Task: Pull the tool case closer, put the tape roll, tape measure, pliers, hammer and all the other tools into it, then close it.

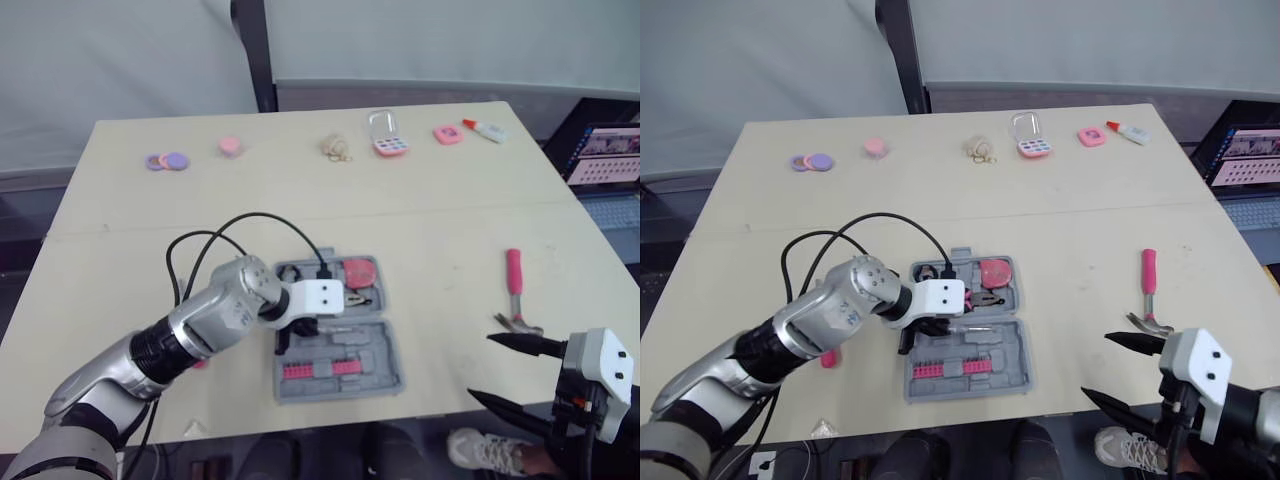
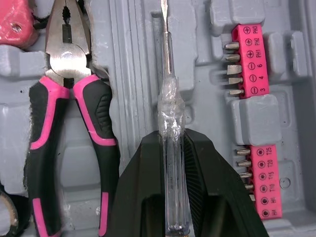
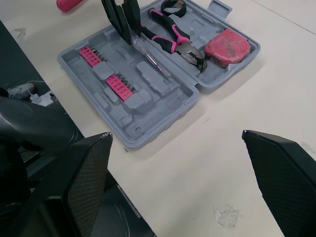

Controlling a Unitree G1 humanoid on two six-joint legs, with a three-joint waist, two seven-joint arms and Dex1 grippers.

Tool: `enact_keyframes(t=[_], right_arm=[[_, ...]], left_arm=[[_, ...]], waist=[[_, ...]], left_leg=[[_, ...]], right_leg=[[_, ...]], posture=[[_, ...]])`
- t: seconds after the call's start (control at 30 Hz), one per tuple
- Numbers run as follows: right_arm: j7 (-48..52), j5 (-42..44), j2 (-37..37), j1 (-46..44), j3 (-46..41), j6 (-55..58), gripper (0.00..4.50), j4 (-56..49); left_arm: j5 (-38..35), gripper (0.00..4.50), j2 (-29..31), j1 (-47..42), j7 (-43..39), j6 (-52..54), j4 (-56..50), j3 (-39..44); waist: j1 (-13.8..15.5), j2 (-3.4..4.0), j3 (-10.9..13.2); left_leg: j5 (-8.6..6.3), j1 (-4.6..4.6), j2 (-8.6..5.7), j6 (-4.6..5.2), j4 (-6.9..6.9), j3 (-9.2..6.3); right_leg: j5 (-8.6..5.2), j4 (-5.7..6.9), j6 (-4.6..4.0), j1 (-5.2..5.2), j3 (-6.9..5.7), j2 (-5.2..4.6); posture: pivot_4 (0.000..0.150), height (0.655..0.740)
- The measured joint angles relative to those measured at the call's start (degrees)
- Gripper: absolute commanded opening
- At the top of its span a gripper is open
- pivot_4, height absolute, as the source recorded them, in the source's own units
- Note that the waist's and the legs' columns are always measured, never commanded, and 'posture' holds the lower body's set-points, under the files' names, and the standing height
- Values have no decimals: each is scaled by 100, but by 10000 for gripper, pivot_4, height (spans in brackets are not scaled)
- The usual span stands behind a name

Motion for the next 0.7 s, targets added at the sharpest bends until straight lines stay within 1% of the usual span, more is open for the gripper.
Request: enact_keyframes(t=[0.3, 0.47, 0.7], right_arm=[[0, -34, 43, 33, -8, -2, 45000, 0], [0, -38, 90, 89, -17, -4, 45000, -2], [0, -42, 145, 120, -23, -6, 45000, -5]], left_arm=[[68, 830, -17, -108, 23, 192, 49, -216], [75, 830, -208, -357, 24, 302, 250, -328], [75, 830, -177, -427, -30, 307, 272, -373]], waist=[[7, 0, 0], [14, 0, 0], [6, 0, 0]], left_leg=[[0, 0, -1, 0, 1, 0], [1, -1, -3, 2, 2, 0], [1, 0, -3, 2, 3, 0]], right_leg=[[0, 1, 0, 0, 1, 0], [0, 3, 1, 0, 4, 0], [0, 4, 1, 0, 4, 0]], posture=[[1500, 7400], [1500, 7400], [1500, 7400]])
